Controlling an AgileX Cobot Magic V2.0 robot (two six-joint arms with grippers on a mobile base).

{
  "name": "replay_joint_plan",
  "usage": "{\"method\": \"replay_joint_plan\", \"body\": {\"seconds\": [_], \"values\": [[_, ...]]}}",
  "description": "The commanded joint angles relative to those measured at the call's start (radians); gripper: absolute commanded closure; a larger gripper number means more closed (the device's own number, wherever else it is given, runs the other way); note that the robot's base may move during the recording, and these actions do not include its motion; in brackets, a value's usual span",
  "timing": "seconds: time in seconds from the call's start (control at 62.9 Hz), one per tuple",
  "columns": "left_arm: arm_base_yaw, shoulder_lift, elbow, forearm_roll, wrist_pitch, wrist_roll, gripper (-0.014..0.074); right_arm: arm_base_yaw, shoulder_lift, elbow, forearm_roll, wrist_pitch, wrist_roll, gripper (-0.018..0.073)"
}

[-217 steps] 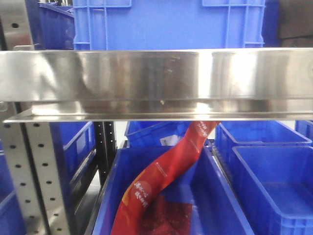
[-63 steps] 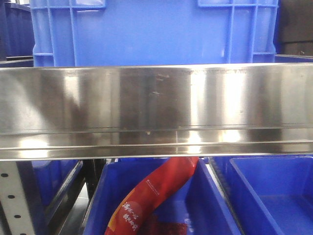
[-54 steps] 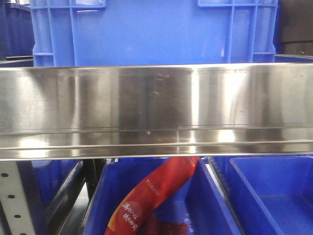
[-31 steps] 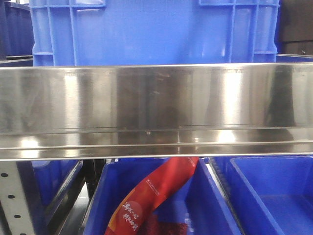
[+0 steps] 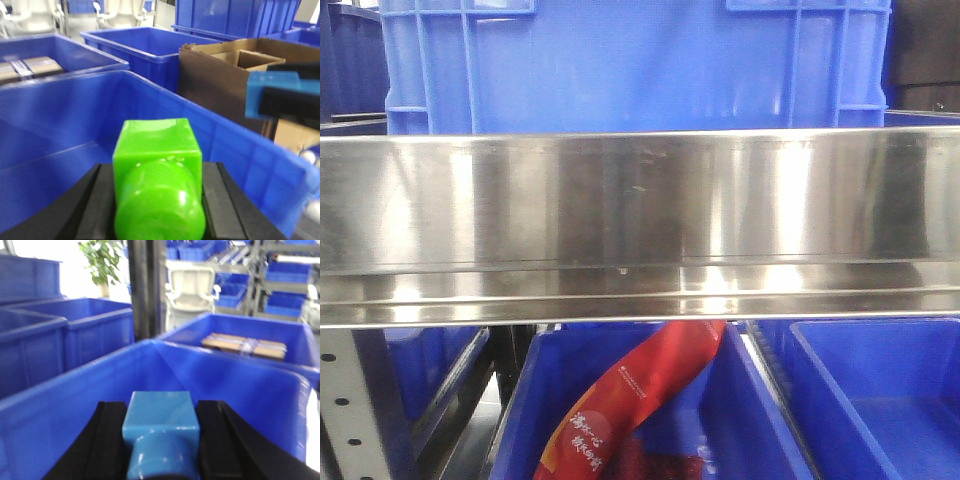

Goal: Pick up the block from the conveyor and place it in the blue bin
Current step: 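Move both held blocks over the blue bins on the shelf, then open both grippers to drop the blocks into the blue bins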

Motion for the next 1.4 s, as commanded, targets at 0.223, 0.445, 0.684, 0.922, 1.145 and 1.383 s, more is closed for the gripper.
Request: {"method": "replay_joint_plan", "body": {"seconds": [0.223, 0.445, 0.684, 0.922, 1.145, 1.383], "values": [[-0.009, 0.171, -0.099, -0.044, -0.034, -0.057, 0.0697, 0.002, 0.085, -0.012, 0.003, -0.072, -0.003, 0.0721], [-0.009, 0.175, -0.099, -0.044, -0.015, -0.057, 0.0276, 0.002, 0.095, -0.012, 0.003, -0.042, -0.003, 0.0486], [-0.009, 0.175, -0.099, -0.04, -0.021, -0.057, 0.017, 0.002, 0.091, -0.012, 0.003, -0.037, -0.003, 0.0068], [-0.009, 0.15, -0.099, -0.04, -0.026, -0.057, 0.057, 0.002, 0.009, -0.012, 0.003, 0.006, -0.003, 0.0514], [-0.009, 0.144, -0.099, 0.022, 0.004, -0.057, 0.0707, 0.002, -0.008, -0.012, 0.003, -0.046, -0.003, 0.0721], [-0.008, 0.017, -0.017, 0.026, 0.006, -0.057, 0.0707, -0.082, -0.145, 0.041, 0.003, 0.122, -0.003, 0.0721]]}}
